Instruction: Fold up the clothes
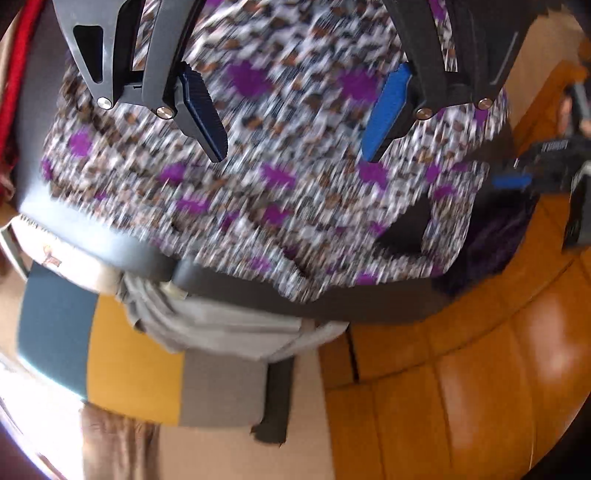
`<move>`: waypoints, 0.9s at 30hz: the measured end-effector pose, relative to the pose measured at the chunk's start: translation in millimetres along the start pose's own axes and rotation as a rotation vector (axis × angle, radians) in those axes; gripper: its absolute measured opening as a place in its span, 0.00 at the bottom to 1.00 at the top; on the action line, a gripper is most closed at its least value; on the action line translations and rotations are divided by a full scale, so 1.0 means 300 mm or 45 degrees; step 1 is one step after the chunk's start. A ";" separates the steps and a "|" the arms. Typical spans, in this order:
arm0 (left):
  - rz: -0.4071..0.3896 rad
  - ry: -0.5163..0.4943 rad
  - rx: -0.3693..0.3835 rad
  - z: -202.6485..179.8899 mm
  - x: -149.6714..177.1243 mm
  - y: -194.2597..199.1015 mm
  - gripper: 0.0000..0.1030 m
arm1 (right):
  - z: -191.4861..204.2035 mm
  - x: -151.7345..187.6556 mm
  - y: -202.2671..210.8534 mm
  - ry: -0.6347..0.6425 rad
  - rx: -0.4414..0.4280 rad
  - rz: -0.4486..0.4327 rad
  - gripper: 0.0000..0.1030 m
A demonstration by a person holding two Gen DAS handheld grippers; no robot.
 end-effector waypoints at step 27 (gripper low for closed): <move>-0.508 0.672 0.274 0.449 -0.661 0.368 0.04 | -0.006 0.210 -0.042 -0.044 -0.050 0.007 0.97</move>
Point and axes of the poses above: each gripper's, at about its wrist camera, not at the fingertips, and y roughly against the way its jaws point, z to its left, x to its underside, the point moved 7 cm from there along -y, roughly the way its jaws point, and after that the axes turned 13 degrees about -z, right-handed, at the moved point
